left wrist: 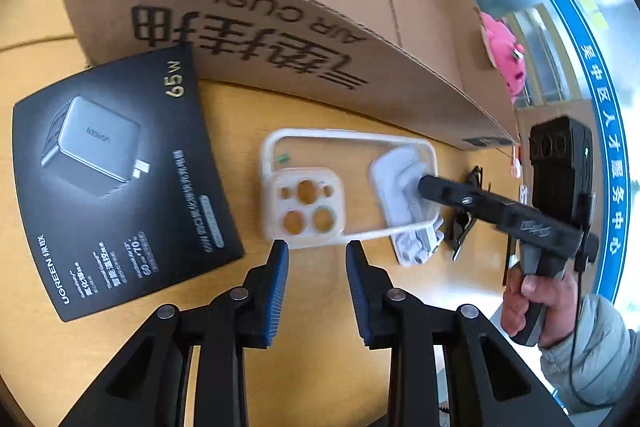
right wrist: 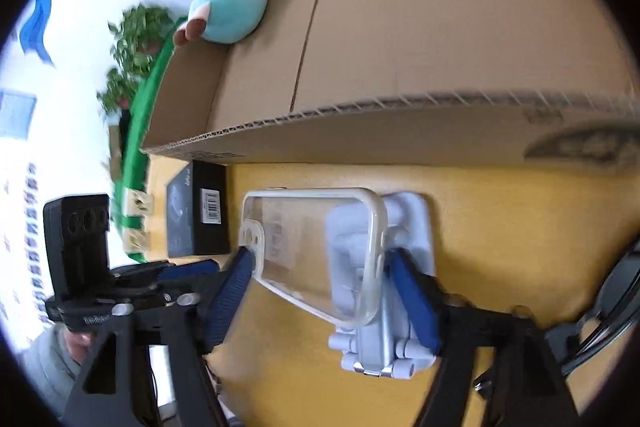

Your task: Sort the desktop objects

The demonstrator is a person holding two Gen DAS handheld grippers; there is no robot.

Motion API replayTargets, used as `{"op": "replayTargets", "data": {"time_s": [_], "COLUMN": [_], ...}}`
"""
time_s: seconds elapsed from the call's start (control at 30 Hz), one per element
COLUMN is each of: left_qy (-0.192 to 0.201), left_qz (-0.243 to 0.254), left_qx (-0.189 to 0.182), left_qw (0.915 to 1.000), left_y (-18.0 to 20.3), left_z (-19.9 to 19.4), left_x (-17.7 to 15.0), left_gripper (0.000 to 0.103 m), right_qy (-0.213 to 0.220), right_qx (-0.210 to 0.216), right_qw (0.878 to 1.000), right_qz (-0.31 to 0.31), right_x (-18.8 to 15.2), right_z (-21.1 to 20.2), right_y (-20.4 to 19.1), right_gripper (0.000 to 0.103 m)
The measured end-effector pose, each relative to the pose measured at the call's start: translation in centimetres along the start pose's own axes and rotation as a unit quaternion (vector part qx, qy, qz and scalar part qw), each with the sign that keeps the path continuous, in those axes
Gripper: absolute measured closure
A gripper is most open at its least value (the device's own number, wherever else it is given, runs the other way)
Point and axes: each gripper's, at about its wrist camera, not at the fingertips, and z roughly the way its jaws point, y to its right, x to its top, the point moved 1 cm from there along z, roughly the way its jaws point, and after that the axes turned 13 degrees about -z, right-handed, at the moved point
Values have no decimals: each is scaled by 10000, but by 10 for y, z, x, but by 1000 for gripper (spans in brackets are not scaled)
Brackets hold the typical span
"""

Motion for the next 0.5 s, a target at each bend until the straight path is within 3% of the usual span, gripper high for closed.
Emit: {"op": "replayTargets", "data": {"time_s": [0.1,0.13,0.27,0.37,0.47,0.5], "left_qy": [47,53,11,13,9,30], "left_qz": [99,151,202,203,160,141], "left_qx": [-63,-74,-181,-266,-169,-148], "left_qw": [9999,9998,9996,9994,9997,9998], "left_y": [6,8,7,4,-2,-4], "left_z": [-1,-2,-6,-12,-17,-19], "left_x": [-2,-3,-4,-7,-9,-9], "left_gripper": [73,73,73,73,68,64], "right_qy": [33,55,401,236,100,127], "right_qx": [43,-28,213,318,252,317], "right_qw": [10000,9998,9974,9948,9979,9990], "right_qz": [-76,-191,-565,-942,-596,-304], "right_x": [-5,-7,-13,-19,-20,-20], "right_z": [-3,-7,-25,-19,-9,-8], "right_y": [-3,-9,-33,-50,-41,-32], "right_gripper": [89,99,99,99,94,75]}}
